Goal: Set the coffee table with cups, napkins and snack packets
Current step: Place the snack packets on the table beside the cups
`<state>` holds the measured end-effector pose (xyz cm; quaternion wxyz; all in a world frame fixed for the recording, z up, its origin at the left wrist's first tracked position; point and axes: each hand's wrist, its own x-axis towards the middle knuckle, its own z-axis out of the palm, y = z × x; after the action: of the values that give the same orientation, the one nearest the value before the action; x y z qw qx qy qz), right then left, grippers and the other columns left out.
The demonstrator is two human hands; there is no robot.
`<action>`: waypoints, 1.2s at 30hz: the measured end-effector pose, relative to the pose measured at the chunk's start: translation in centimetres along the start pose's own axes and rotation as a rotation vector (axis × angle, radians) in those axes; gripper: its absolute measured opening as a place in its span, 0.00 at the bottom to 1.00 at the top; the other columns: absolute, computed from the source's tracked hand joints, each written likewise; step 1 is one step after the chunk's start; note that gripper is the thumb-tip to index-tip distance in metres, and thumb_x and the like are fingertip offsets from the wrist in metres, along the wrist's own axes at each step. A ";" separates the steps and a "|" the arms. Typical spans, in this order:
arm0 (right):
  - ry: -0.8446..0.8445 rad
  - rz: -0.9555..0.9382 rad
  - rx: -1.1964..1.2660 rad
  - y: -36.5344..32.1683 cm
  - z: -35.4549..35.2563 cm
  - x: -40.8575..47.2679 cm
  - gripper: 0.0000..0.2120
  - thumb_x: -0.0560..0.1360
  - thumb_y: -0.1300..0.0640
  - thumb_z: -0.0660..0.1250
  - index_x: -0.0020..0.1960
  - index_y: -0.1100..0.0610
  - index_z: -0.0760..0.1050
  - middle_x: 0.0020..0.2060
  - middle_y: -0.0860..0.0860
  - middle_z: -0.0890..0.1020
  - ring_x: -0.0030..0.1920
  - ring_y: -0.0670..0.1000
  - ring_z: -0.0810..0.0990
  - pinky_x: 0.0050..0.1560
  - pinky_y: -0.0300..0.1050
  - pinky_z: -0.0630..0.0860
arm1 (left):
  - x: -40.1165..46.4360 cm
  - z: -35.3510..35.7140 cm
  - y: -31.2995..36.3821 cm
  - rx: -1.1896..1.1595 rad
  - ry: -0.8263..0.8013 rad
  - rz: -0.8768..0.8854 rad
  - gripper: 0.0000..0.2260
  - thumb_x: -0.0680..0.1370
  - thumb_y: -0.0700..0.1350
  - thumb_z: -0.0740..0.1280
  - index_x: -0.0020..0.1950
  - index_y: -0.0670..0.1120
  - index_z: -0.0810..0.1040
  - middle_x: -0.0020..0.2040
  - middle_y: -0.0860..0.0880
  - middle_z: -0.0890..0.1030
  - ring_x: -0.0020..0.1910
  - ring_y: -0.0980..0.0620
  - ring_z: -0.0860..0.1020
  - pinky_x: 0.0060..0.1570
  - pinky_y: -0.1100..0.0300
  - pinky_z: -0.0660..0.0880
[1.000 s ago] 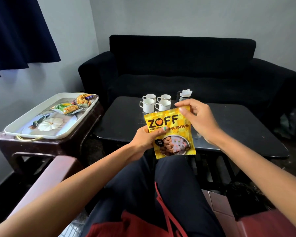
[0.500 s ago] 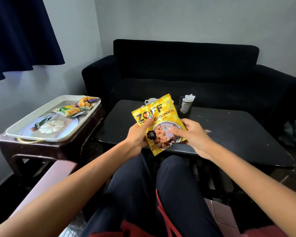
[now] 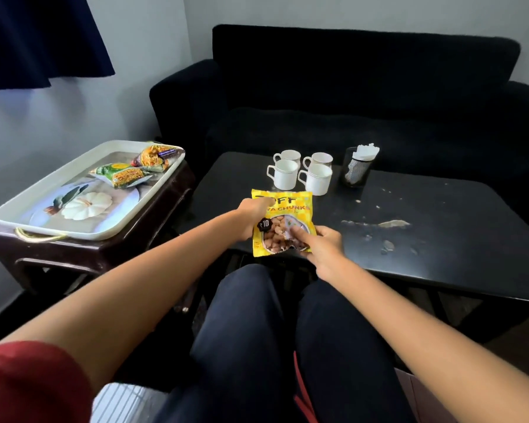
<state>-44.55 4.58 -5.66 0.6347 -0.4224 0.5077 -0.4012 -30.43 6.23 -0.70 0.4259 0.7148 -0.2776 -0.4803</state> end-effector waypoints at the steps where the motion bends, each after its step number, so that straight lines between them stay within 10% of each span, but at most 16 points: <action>1: 0.021 0.009 -0.004 0.3 0.4 0.7 0.10 0.70 0.61 0.74 0.48 0.63 0.77 0.44 0.57 0.82 0.43 0.53 0.82 0.36 0.45 0.79 | 0.7 0.0 -0.1 0.046 0.014 0.011 0.25 0.79 0.51 0.62 0.72 0.39 0.65 0.69 0.40 0.71 0.66 0.41 0.72 0.67 0.47 0.68; 11: -0.098 0.103 -0.351 2.5 2.8 4.1 0.10 0.79 0.56 0.58 0.59 0.53 0.70 0.53 0.50 0.77 0.50 0.47 0.75 0.48 0.44 0.73 | 4.6 -1.8 -0.6 0.467 -0.127 0.061 0.40 0.80 0.51 0.62 0.77 0.45 0.34 0.79 0.43 0.48 0.77 0.42 0.51 0.73 0.48 0.54; 14: -0.016 0.016 -0.621 3.3 3.4 4.3 0.15 0.79 0.51 0.57 0.64 0.51 0.69 0.63 0.55 0.73 0.64 0.58 0.69 0.66 0.55 0.66 | 4.9 -2.1 -0.4 0.611 -0.194 0.107 0.37 0.81 0.47 0.60 0.77 0.46 0.35 0.79 0.43 0.48 0.77 0.43 0.51 0.73 0.49 0.53; 23: -0.035 -0.559 -1.224 5.6 2.4 4.4 0.24 0.78 0.48 0.58 0.73 0.48 0.59 0.72 0.48 0.60 0.69 0.54 0.60 0.63 0.52 0.62 | 5.2 -1.5 -5.0 1.235 -0.228 0.406 0.32 0.82 0.52 0.55 0.78 0.43 0.40 0.79 0.43 0.40 0.78 0.44 0.43 0.75 0.46 0.49; 36: -0.106 -0.447 -1.314 5.8 5.5 8.2 0.29 0.80 0.46 0.53 0.76 0.44 0.45 0.77 0.45 0.45 0.76 0.57 0.48 0.74 0.58 0.47 | 9.6 -6.0 -6.2 1.330 -0.030 0.335 0.35 0.82 0.53 0.56 0.77 0.46 0.35 0.79 0.46 0.38 0.78 0.46 0.42 0.75 0.49 0.48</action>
<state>-37.30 -0.49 -12.94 0.1737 -0.8325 0.5144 -0.1105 -21.24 3.56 -9.34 -0.0389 0.7650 -0.6262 -0.1453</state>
